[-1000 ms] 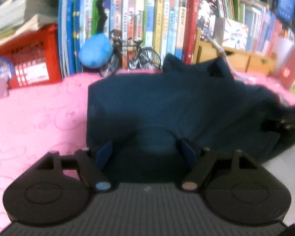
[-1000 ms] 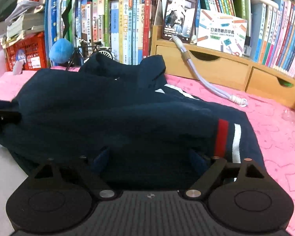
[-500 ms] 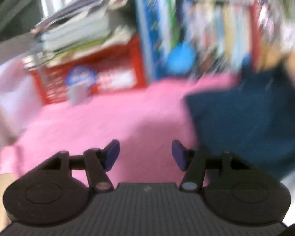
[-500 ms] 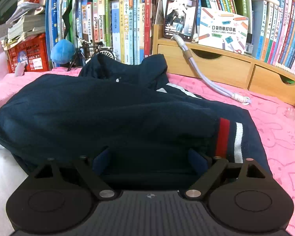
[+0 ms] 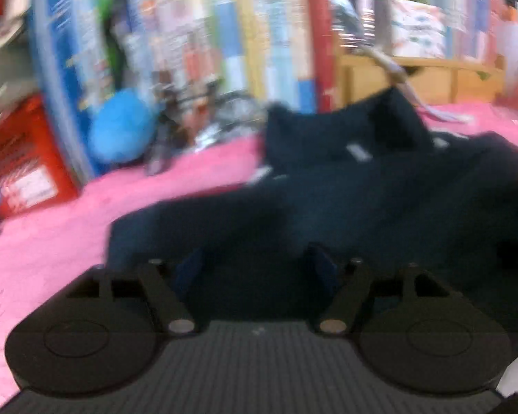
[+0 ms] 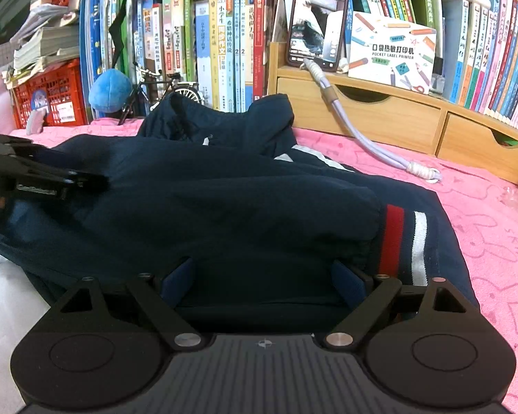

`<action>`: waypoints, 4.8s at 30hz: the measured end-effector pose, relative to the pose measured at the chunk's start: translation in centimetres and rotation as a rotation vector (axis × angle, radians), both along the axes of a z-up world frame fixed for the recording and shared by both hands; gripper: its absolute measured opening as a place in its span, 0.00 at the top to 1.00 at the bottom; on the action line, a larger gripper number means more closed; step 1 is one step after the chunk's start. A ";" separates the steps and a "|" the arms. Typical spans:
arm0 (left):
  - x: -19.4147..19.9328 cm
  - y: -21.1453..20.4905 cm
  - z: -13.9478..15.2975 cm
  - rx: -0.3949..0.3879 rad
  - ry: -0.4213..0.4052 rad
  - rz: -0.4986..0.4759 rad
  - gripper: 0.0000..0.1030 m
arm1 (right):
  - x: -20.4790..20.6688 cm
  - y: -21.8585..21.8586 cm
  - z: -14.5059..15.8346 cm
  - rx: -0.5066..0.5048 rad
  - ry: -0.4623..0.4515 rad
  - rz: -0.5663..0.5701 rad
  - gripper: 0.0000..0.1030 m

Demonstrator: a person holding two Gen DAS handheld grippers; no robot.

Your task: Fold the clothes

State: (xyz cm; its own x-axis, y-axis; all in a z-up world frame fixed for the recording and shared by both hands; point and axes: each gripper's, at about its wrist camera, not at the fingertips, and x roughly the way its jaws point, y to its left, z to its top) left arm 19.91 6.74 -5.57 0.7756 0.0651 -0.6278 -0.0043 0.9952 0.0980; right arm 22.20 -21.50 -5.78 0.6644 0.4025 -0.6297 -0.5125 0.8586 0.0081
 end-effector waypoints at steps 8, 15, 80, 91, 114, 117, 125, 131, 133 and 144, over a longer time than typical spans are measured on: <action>-2.0 4.8 -0.6 -0.132 0.021 0.050 0.13 | 0.0 0.2 0.0 0.003 0.005 0.028 0.16; -1.1 5.8 -1.3 -0.168 0.009 0.043 0.03 | -0.1 0.3 0.0 0.007 0.010 0.025 0.16; -22.4 -0.3 5.8 -0.196 -0.045 0.092 0.13 | -11.2 -2.1 2.7 -0.022 0.014 -0.022 0.04; -39.5 -10.3 2.6 -0.114 -0.074 0.019 0.13 | -34.3 -8.4 1.9 0.073 -0.003 -0.164 0.01; -41.6 -13.0 1.6 -0.096 -0.009 -0.018 0.09 | -43.2 -7.2 1.1 -0.056 -0.083 -0.003 0.01; -41.5 -13.0 1.5 -0.095 -0.001 -0.016 0.09 | -43.0 -7.4 1.0 -0.059 -0.079 -0.011 0.00; -41.4 -13.0 1.3 -0.093 0.018 -0.015 0.08 | -42.8 -7.6 0.8 -0.058 -0.058 -0.020 0.00; -41.3 -12.8 1.0 -0.098 0.036 -0.014 0.08 | -42.3 -8.0 0.3 -0.042 -0.018 -0.045 0.00; -41.3 -12.7 0.9 -0.100 0.042 -0.011 0.08 | -42.1 -8.3 0.2 -0.034 -0.006 -0.059 0.00; -42.3 -6.1 0.4 -0.245 -0.055 0.008 0.04 | -39.9 -12.7 0.1 0.015 -0.101 -0.136 0.00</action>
State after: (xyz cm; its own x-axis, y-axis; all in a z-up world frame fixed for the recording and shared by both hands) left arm -22.35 0.62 -5.16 0.8091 -0.0779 -0.5825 -0.0108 0.9890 -0.1473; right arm -17.72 -34.18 -5.69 0.7730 0.3137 -0.5514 -0.3907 0.9202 -0.0242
